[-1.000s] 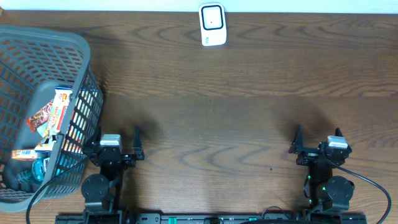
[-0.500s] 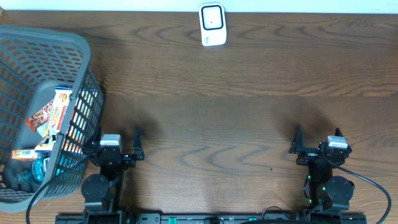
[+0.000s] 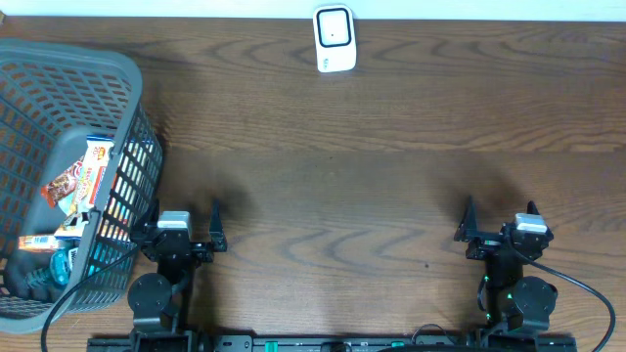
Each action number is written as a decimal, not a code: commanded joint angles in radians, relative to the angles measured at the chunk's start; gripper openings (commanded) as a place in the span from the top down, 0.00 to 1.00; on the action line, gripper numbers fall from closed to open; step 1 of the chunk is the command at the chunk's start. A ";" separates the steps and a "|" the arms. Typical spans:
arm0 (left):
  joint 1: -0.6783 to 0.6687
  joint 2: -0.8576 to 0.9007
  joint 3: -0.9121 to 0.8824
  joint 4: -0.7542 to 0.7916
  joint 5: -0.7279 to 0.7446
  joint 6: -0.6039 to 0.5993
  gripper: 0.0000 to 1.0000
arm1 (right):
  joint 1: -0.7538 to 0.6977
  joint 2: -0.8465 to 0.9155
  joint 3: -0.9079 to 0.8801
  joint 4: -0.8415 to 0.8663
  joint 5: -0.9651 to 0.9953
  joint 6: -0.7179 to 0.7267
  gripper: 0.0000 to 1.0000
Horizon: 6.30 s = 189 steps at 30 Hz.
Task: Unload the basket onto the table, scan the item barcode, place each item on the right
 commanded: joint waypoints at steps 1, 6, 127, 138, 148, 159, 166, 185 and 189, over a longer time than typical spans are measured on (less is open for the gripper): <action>0.004 -0.006 -0.028 -0.014 0.017 -0.005 0.00 | 0.007 -0.005 -0.001 -0.003 0.011 -0.015 0.01; 0.004 -0.006 -0.028 -0.014 0.017 -0.005 0.00 | 0.007 -0.005 -0.001 -0.003 0.011 -0.015 0.01; 0.749 1.379 1.632 -1.270 -0.040 -0.639 0.02 | 0.007 -0.005 -0.001 -0.003 0.011 -0.015 0.01; 0.840 1.511 1.381 -1.129 0.099 -0.561 0.02 | 0.007 -0.005 -0.001 -0.003 0.011 -0.015 0.01; 0.840 1.511 1.069 -0.864 0.159 -0.534 0.02 | 0.007 -0.005 -0.001 -0.003 0.011 -0.015 0.01; 0.815 1.529 0.880 -0.602 0.203 -0.529 0.02 | 0.007 -0.005 -0.001 -0.003 0.011 -0.015 0.01; 0.785 1.566 0.859 -0.472 0.275 -0.532 0.14 | 0.007 -0.005 -0.001 -0.003 0.011 -0.015 0.01; 0.725 1.432 1.032 -0.442 0.463 -0.533 0.93 | 0.007 -0.005 -0.001 -0.003 0.011 -0.015 0.01; 0.726 1.306 1.085 -0.444 0.462 -0.537 0.93 | 0.007 -0.005 -0.001 -0.003 0.011 -0.015 0.01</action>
